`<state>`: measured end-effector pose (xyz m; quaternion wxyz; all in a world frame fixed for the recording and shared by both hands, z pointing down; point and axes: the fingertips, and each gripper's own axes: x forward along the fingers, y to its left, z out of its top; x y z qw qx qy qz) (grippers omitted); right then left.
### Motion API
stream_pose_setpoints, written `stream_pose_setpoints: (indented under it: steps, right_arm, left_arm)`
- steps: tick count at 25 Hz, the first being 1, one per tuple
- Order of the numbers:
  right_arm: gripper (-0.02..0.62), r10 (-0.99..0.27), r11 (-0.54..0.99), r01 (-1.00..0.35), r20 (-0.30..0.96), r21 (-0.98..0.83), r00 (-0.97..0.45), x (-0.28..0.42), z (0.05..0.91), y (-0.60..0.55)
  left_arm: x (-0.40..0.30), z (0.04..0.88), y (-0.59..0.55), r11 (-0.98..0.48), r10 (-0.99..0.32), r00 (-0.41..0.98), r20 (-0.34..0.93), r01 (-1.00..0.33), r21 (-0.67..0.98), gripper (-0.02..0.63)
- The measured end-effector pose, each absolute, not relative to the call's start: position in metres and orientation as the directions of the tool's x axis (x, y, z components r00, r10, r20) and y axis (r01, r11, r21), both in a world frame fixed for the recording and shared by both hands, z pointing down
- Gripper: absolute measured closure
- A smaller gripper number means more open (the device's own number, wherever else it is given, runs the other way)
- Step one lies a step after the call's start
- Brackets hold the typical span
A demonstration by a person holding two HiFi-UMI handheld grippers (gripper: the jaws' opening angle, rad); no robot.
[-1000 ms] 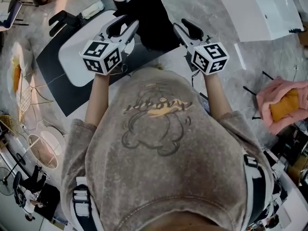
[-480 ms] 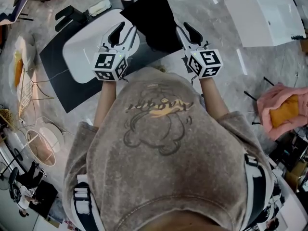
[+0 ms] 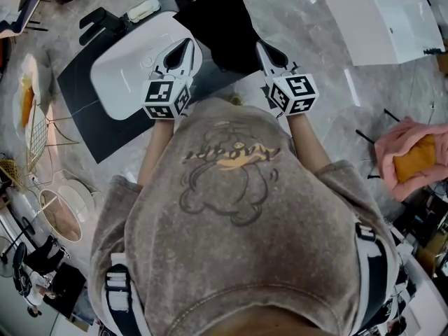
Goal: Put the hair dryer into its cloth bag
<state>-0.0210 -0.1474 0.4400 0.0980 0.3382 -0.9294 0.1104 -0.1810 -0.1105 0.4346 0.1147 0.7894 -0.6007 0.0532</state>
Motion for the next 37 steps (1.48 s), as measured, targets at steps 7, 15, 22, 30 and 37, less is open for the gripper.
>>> stream_pose_setpoints:
  steps: [7,15,22,30,37]
  right_arm:
    - [0.594,-0.616,0.730,-0.667,0.279,-0.150,-0.737,-0.015,0.447,-0.147]
    - [0.595,-0.597,0.744,-0.647,0.270,-0.166,-0.756,-0.019,0.447,-0.142]
    - [0.595,-0.598,0.740,-0.650,0.272,-0.174,-0.754,-0.017,0.449,-0.143]
    - [0.595,-0.599,0.737,-0.653,0.278,-0.177,-0.751,-0.021,0.451,-0.148]
    - [0.595,-0.602,0.733,-0.656,0.278,-0.181,-0.749,-0.023,0.453,-0.152]
  left_arm:
    - [-0.189,0.440,-0.107,-0.208,-0.944,0.234,0.232,-0.969,0.131,0.588]
    - [-0.192,0.439,-0.105,-0.192,-0.947,0.220,0.235,-0.972,0.137,0.588]
    - [-0.190,0.442,-0.106,-0.187,-0.946,0.216,0.241,-0.973,0.138,0.588]
    - [-0.194,0.443,-0.109,-0.182,-0.945,0.213,0.247,-0.973,0.141,0.588]
    - [-0.197,0.445,-0.110,-0.163,-0.948,0.198,0.250,-0.975,0.151,0.588]
